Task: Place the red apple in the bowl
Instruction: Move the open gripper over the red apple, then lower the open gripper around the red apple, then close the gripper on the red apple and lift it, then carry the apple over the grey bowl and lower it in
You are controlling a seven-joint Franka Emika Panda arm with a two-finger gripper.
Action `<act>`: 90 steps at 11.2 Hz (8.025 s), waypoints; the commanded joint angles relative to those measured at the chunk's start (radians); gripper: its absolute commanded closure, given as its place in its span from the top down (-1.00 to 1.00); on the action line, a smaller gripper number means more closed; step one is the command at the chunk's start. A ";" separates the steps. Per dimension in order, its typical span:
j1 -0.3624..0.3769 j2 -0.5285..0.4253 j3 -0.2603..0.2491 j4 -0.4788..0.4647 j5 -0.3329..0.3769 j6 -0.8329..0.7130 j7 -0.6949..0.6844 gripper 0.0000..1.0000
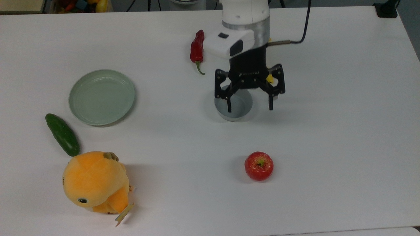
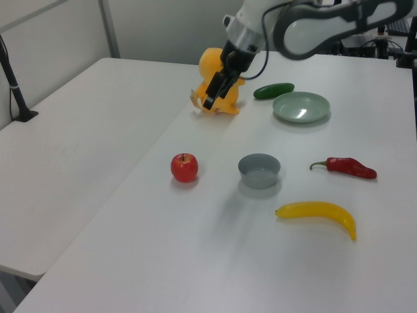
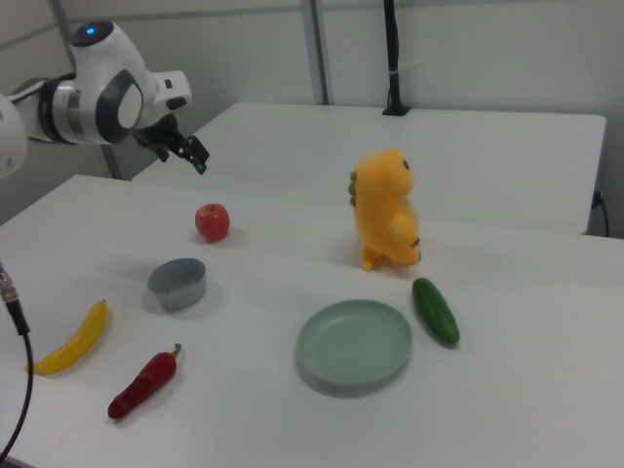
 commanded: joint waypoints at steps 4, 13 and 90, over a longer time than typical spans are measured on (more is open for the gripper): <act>0.027 0.165 -0.008 0.098 -0.052 0.147 0.046 1.00; 0.047 0.314 -0.007 0.095 -0.251 0.346 0.172 1.00; 0.046 -0.202 -0.004 -0.749 -0.094 0.632 -0.181 0.06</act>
